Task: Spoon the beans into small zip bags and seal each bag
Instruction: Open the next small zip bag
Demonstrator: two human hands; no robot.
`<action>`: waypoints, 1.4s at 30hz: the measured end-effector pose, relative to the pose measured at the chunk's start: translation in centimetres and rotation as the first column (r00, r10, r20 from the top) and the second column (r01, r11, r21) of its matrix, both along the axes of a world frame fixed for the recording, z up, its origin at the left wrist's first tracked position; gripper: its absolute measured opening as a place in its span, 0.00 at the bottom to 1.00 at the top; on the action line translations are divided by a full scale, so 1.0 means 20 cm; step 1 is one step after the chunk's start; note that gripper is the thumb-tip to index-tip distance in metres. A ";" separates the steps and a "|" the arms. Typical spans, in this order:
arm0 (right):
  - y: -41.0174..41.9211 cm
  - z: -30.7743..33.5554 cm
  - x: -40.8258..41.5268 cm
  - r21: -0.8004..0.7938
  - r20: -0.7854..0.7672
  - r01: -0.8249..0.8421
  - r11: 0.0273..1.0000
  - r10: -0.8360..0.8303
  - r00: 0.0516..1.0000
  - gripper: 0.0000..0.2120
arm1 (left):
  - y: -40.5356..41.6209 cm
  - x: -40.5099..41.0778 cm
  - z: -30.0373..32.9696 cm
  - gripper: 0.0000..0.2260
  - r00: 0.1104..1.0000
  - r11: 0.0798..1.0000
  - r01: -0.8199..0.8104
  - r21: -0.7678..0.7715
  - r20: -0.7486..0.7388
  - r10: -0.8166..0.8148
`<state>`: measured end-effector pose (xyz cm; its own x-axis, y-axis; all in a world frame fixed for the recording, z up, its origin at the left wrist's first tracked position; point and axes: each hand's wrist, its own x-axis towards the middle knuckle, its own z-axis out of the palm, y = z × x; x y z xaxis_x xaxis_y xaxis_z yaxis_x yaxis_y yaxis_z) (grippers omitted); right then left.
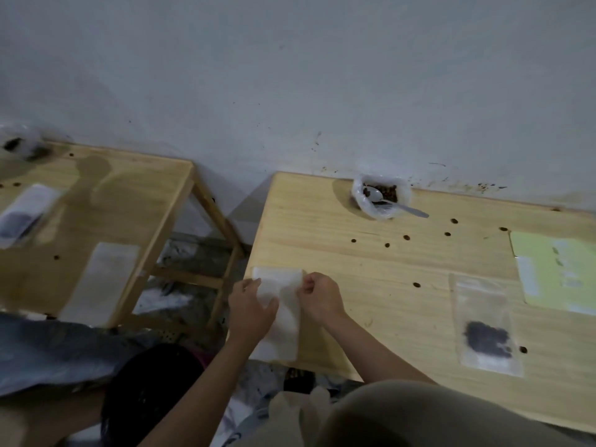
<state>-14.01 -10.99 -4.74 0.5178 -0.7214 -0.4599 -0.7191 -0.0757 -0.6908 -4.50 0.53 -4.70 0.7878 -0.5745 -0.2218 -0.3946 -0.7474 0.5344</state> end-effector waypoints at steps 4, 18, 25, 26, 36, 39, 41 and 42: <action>0.02 0.00 0.04 -0.055 0.022 0.093 0.994 -0.092 0.996 0.06 | 0.02 0.01 -0.04 0.21 0.998 0.995 0.068 -0.072 0.022 -0.067; -0.06 0.10 -0.01 0.255 0.300 0.324 0.911 -0.393 0.869 0.10 | -0.05 0.02 0.08 0.16 0.999 0.906 -0.003 -0.423 -0.046 -0.018; -0.26 0.32 -0.21 0.265 0.399 0.076 0.961 -0.181 0.899 0.07 | -0.20 -0.01 0.29 0.19 0.970 0.857 -0.005 -0.515 -0.210 -0.120; -0.29 0.36 -0.23 0.247 0.408 0.031 0.969 -0.133 0.903 0.05 | -0.22 -0.02 0.32 0.19 0.967 0.859 0.031 -0.510 -0.202 -0.155; -0.51 0.53 -0.38 0.169 0.473 0.066 0.983 -0.139 0.870 0.07 | -0.49 -0.24 0.46 0.11 0.987 0.763 0.123 -0.634 -0.003 -0.162; -0.56 0.55 -0.44 0.157 0.489 0.061 0.986 -0.131 0.862 0.07 | -0.60 -0.35 0.53 0.07 0.956 0.742 -0.019 -0.670 -0.231 -0.184; -0.59 0.56 -0.47 0.154 0.499 0.051 0.987 -0.122 0.858 0.08 | -0.66 -0.40 0.56 0.07 0.942 0.724 -0.089 -0.684 -0.295 -0.163; -0.61 0.56 -0.48 0.156 0.502 0.048 0.987 -0.121 0.857 0.08 | -0.69 -0.42 0.57 0.07 0.944 0.720 -0.110 -0.686 -0.298 -0.141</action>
<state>-23.63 -23.18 6.54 0.6448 -0.7243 -0.2440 -0.2648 0.0878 -0.9603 -12.83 -13.22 6.71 0.7377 -0.6750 0.0115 -0.1242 -0.1190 0.9851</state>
